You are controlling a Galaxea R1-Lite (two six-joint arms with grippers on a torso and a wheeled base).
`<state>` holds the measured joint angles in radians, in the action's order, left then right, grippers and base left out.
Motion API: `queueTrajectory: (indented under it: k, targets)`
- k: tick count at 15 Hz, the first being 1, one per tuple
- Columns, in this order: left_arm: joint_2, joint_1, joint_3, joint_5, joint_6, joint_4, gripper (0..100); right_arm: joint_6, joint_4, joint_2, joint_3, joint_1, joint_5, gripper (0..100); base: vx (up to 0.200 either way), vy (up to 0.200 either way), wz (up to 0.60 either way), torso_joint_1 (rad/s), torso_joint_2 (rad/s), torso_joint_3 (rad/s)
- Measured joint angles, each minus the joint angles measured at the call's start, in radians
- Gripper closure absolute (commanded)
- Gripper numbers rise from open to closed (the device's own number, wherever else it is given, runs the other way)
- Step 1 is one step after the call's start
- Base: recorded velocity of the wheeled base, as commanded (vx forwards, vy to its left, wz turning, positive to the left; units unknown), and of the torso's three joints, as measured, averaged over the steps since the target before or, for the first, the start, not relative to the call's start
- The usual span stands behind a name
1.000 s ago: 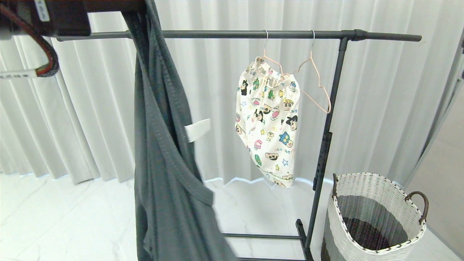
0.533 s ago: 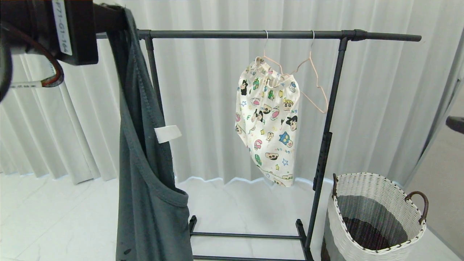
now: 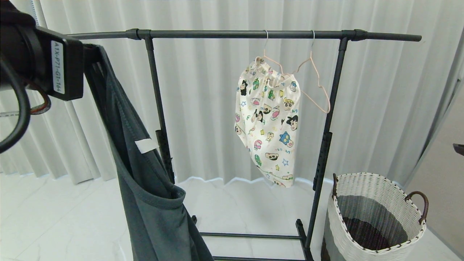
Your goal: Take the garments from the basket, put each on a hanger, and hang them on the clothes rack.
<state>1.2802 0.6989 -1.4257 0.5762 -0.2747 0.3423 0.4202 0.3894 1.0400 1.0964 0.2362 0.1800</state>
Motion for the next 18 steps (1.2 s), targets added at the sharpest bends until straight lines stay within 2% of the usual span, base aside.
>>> queueTrajectory:
  k: [2, 4, 9, 13, 18]
  targets:
    - [-0.009, -0.001, 0.013, 0.001, 0.000, 0.000, 100, -0.031, -0.027, 0.001, -0.016, -0.019, -0.042, 0, 0.000, 0.000, 0.00, 0.000, 0.00, 0.000]
    - [-0.014, -0.001, 0.020, 0.003, -0.001, 0.000, 100, -0.096, -0.031, 0.000, -0.018, -0.023, -0.124, 0, 0.000, 0.000, 0.00, 0.110, -0.11, -0.088]
    - [-0.018, -0.001, 0.022, 0.012, -0.002, -0.002, 100, -0.167, -0.033, 0.001, -0.020, -0.025, -0.135, 0, 0.000, 0.000, 0.00, 0.210, -0.48, -0.222]
    - [-0.019, 0.000, 0.021, 0.012, -0.003, -0.002, 100, -0.169, -0.033, 0.001, -0.022, -0.024, -0.154, 0, 0.000, 0.000, 0.00, 0.137, -0.48, -0.235]
    - [-0.019, -0.001, 0.022, 0.024, -0.003, 0.000, 100, -0.170, -0.031, 0.003, -0.025, -0.025, -0.153, 0, 0.000, 0.000, 0.00, 0.330, -0.48, -0.247]
